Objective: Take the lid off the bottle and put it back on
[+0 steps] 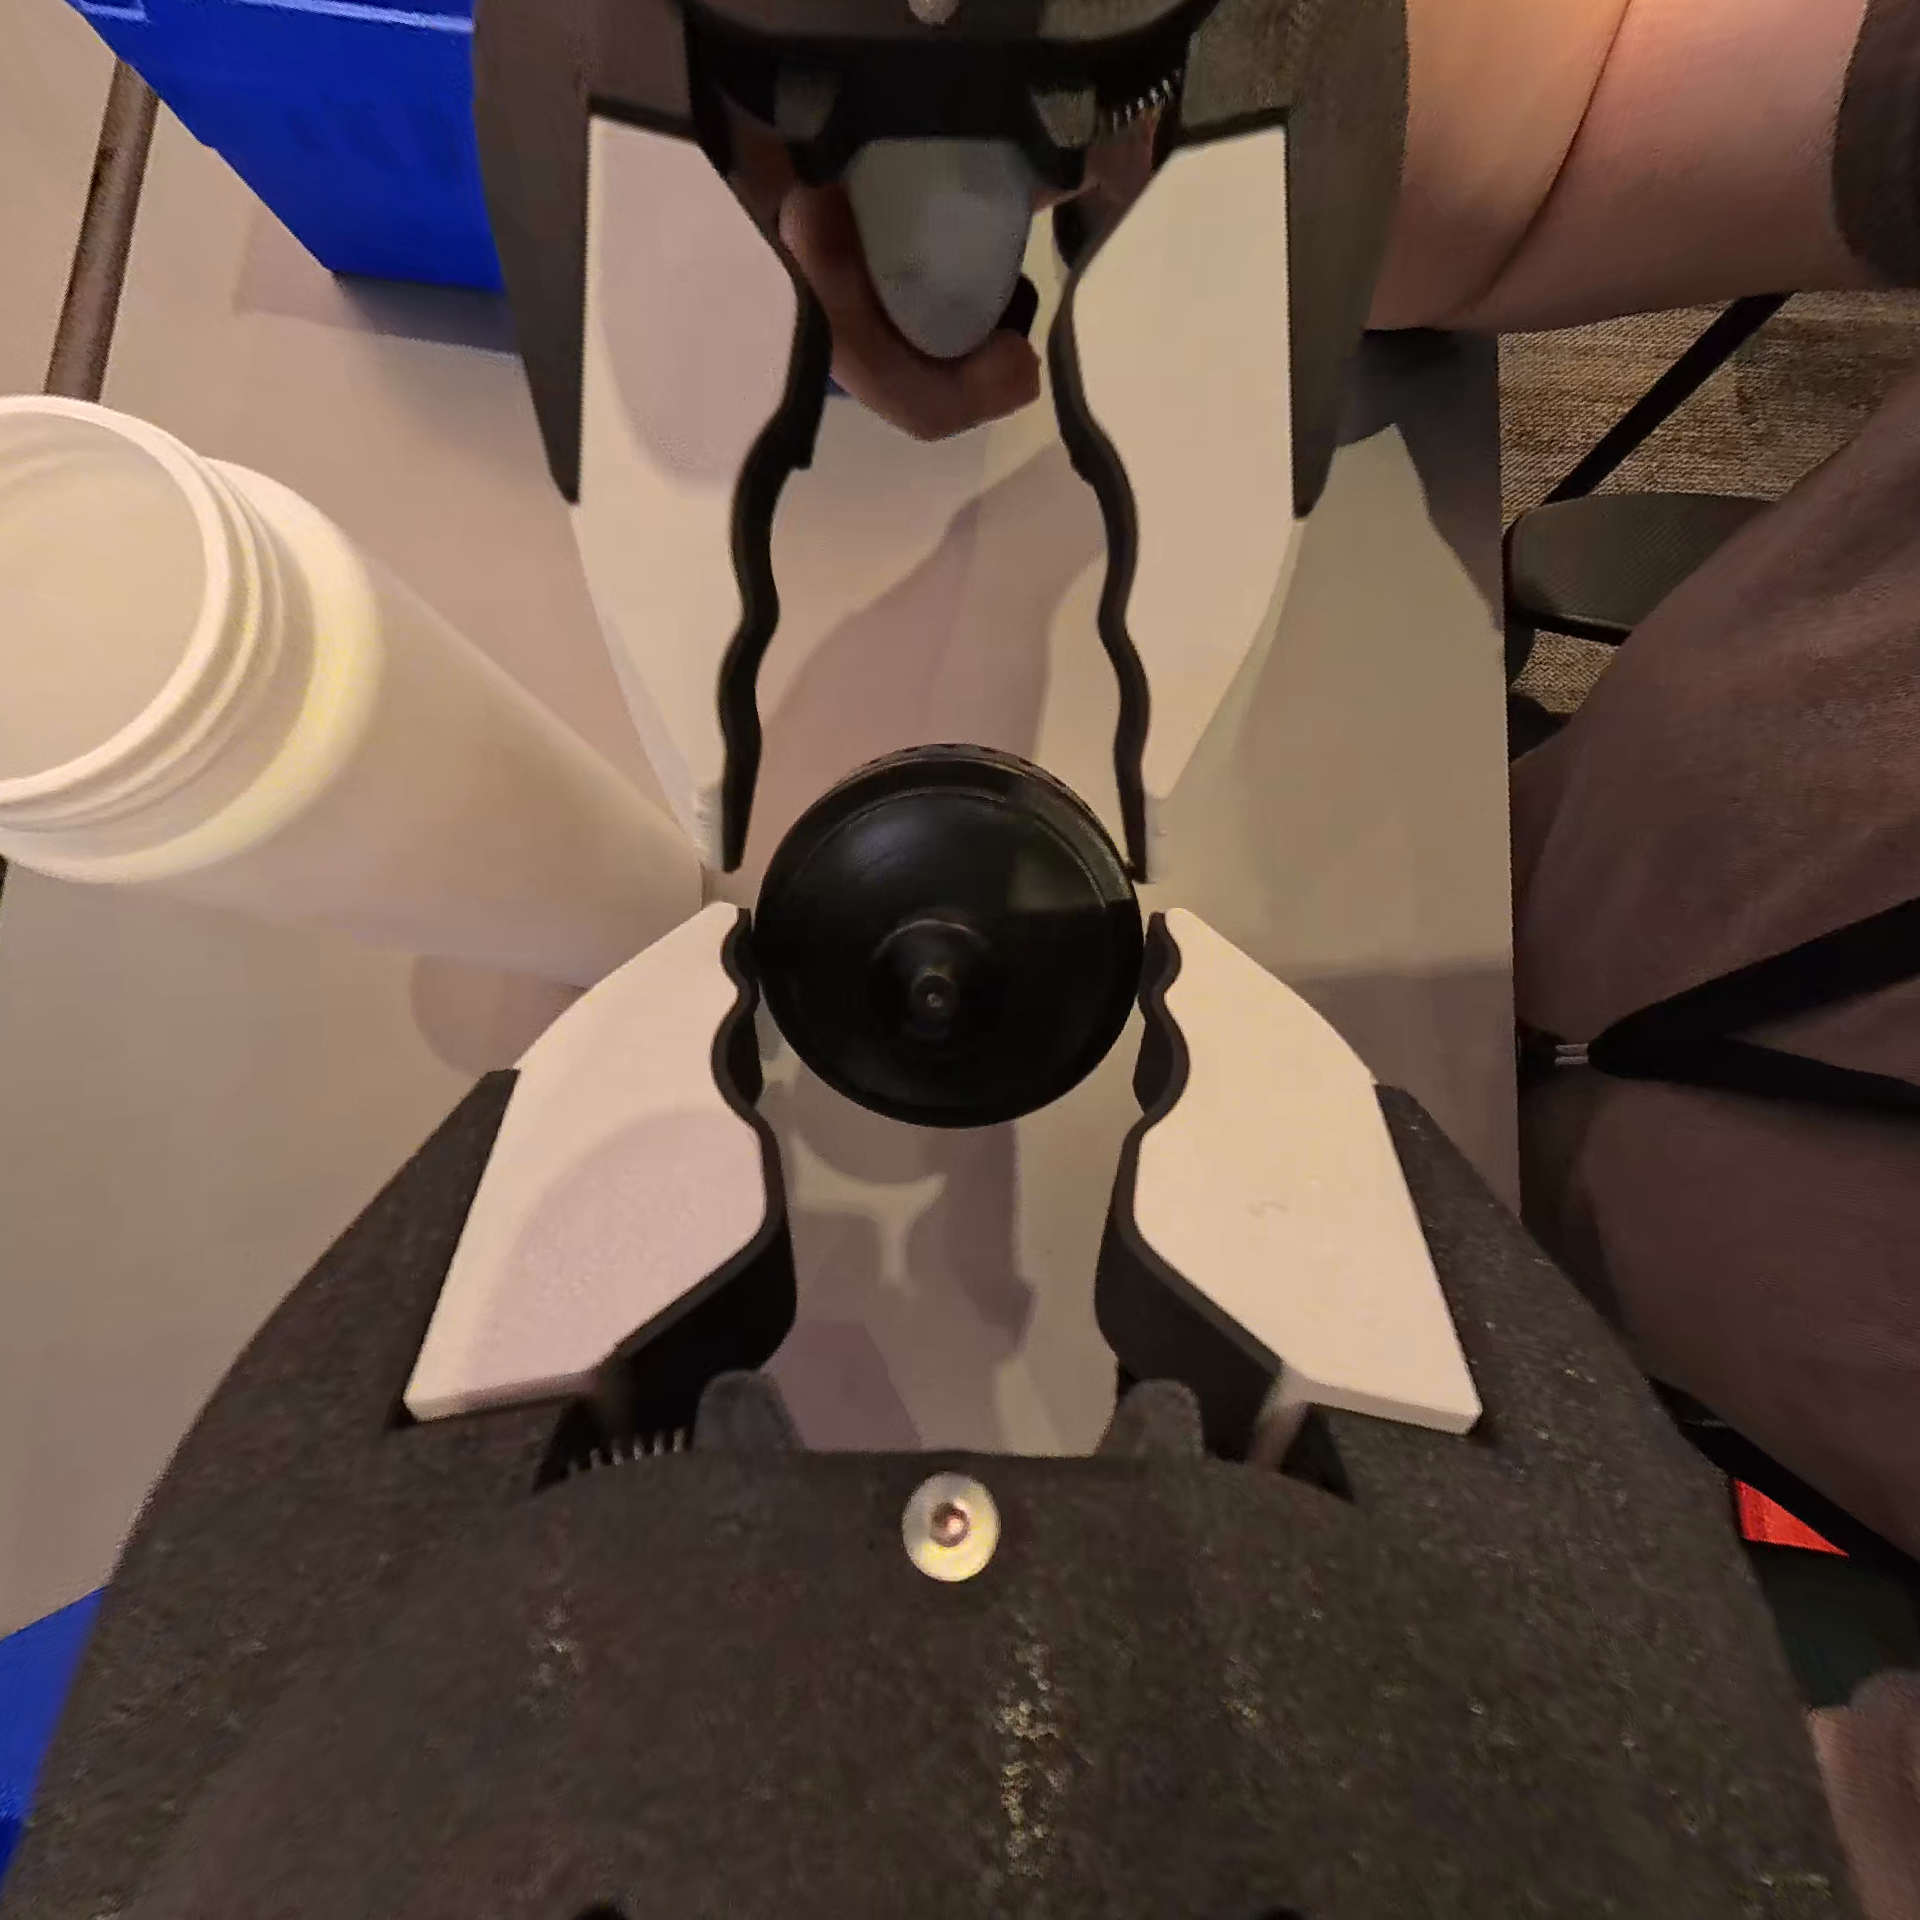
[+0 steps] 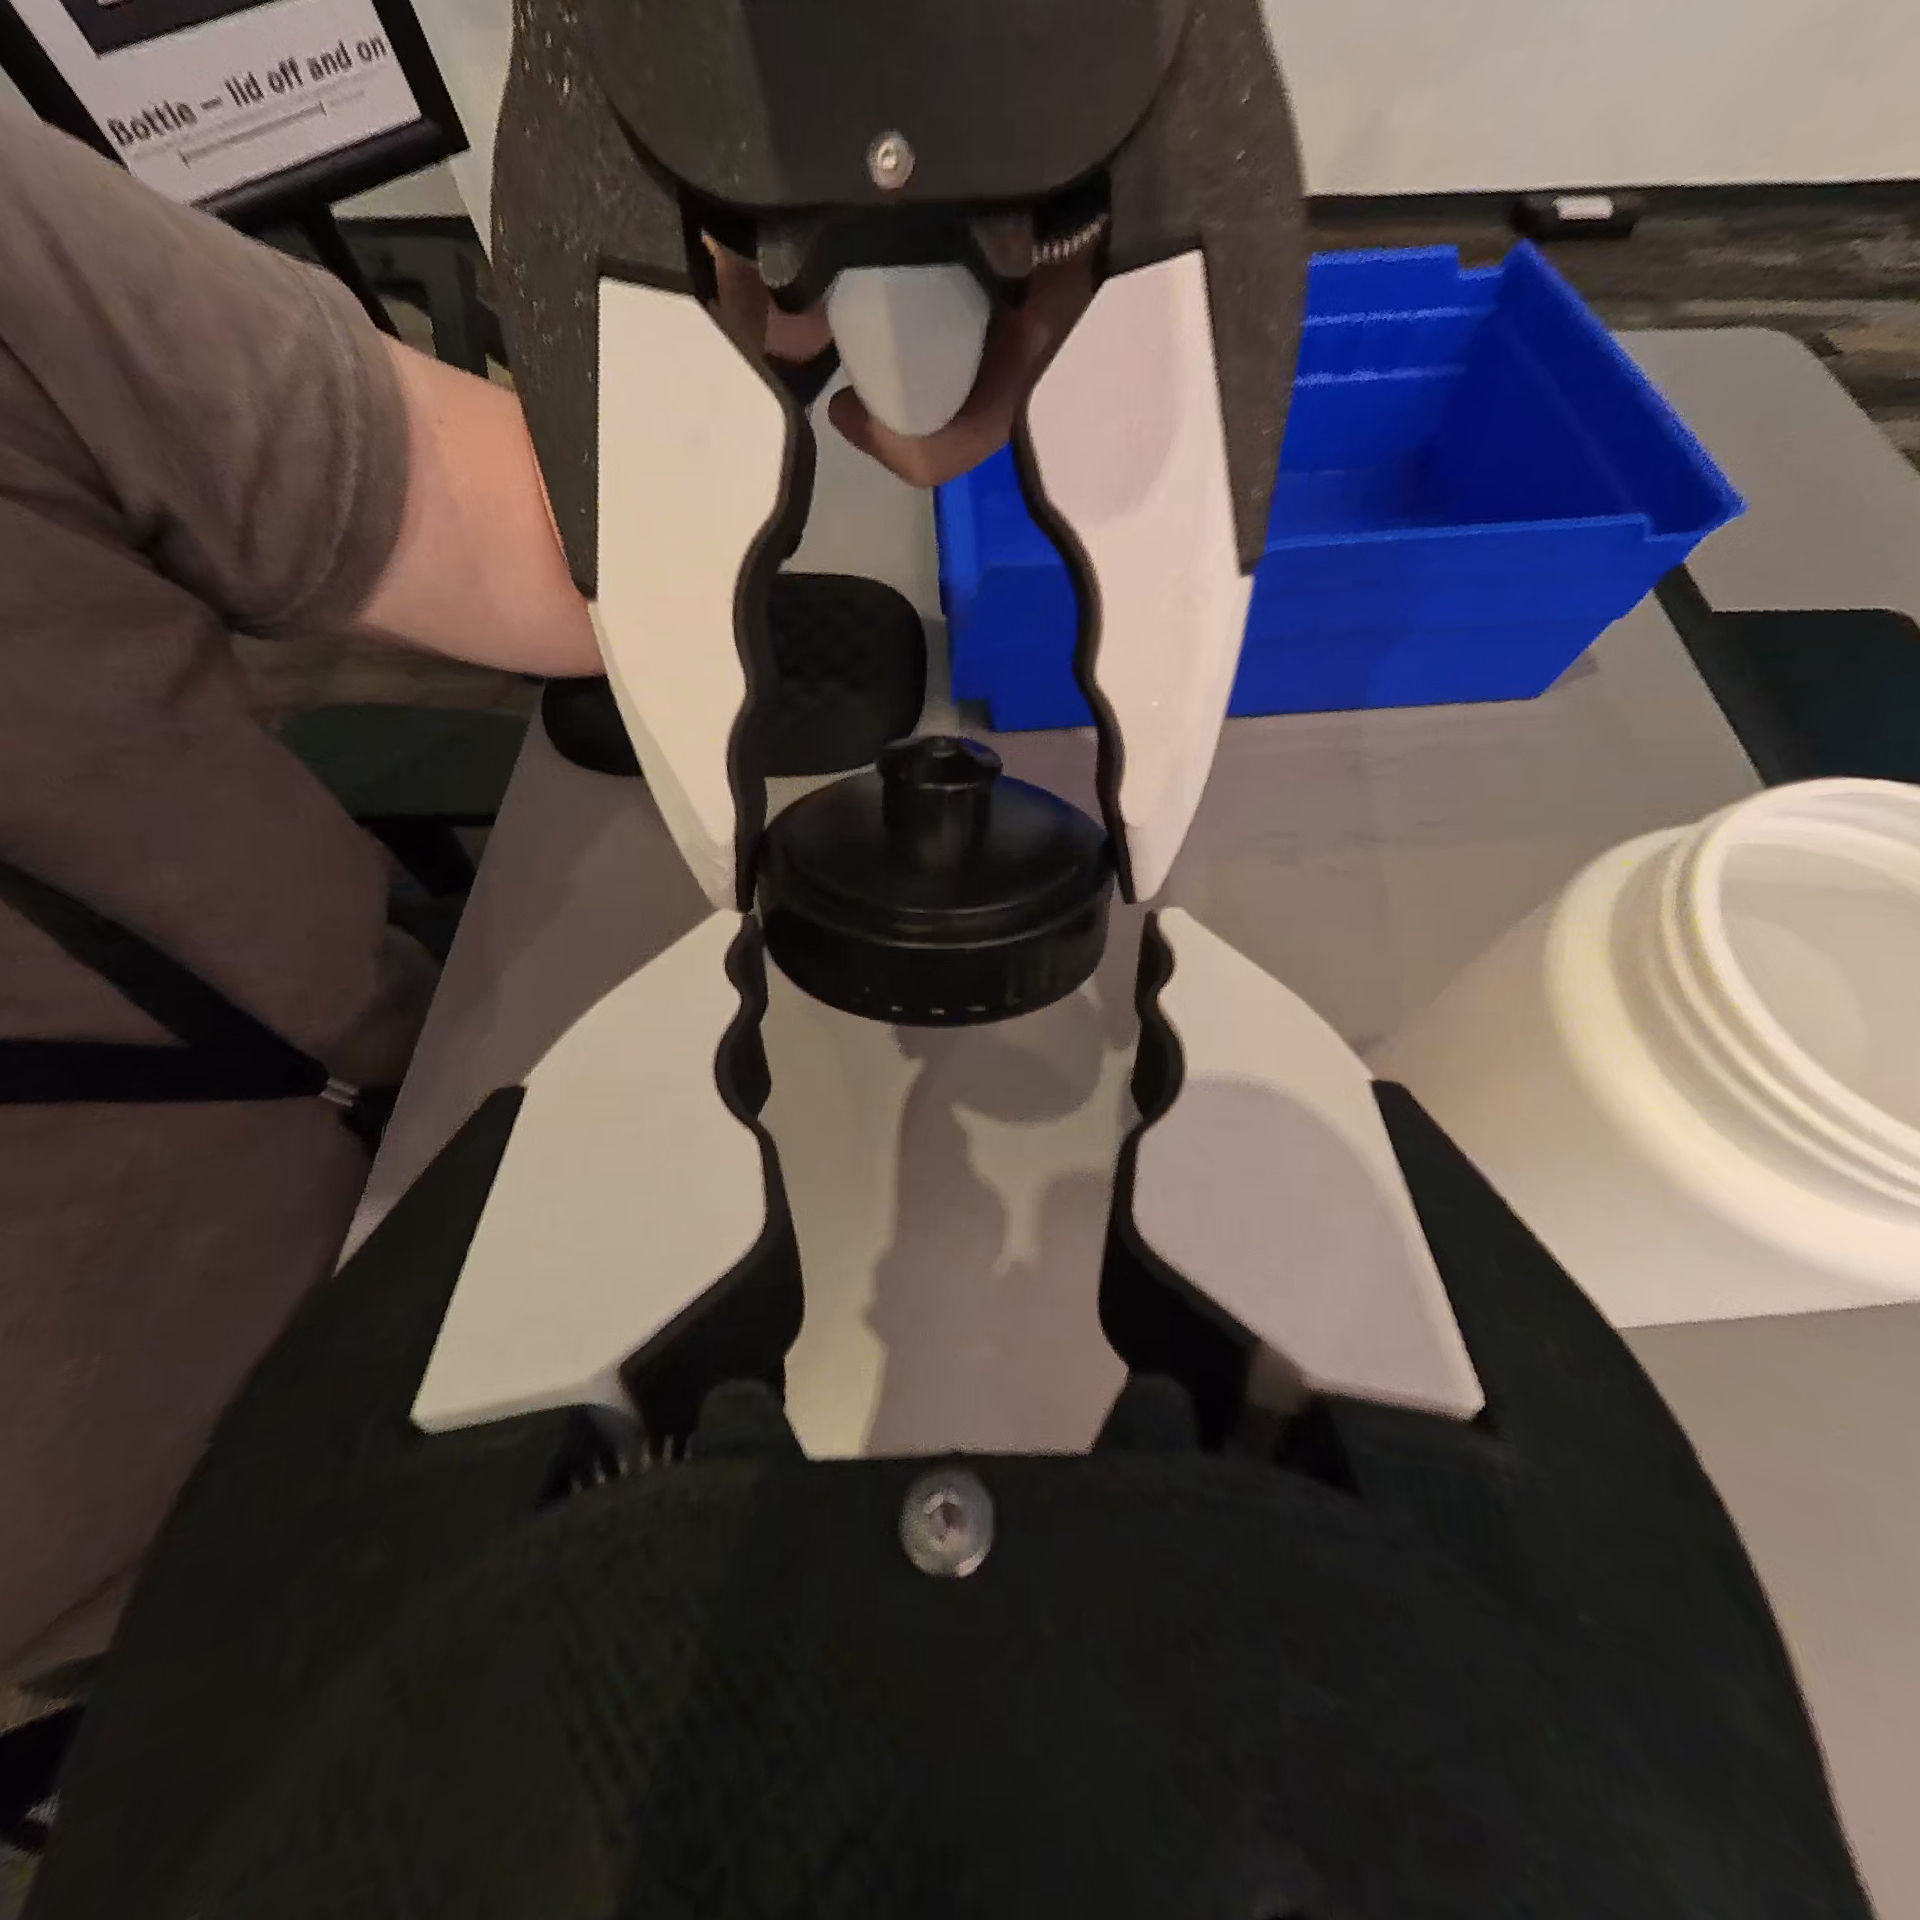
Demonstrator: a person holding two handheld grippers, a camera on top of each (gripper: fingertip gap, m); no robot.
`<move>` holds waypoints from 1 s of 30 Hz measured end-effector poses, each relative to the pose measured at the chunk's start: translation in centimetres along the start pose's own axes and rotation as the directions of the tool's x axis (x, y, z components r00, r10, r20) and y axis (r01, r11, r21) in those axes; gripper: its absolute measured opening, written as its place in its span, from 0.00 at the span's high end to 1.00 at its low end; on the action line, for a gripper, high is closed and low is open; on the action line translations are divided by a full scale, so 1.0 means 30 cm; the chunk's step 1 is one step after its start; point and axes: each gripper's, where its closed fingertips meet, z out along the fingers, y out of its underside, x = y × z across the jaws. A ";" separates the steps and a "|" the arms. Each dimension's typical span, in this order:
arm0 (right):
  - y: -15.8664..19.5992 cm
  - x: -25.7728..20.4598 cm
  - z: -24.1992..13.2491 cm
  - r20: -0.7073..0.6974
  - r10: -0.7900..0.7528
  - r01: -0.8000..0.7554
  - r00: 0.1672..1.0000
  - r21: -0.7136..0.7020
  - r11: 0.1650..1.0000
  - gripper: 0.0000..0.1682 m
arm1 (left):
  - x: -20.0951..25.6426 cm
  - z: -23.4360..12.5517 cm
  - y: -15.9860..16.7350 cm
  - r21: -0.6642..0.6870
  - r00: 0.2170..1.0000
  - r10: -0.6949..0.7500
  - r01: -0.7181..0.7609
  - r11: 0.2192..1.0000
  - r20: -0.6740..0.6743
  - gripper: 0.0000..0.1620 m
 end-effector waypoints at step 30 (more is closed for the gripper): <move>-0.135 -0.001 -0.116 -0.352 -0.435 0.466 0.829 0.004 0.885 0.60 | -0.020 -0.173 -0.087 0.297 0.966 -0.173 0.225 0.928 -0.192 0.56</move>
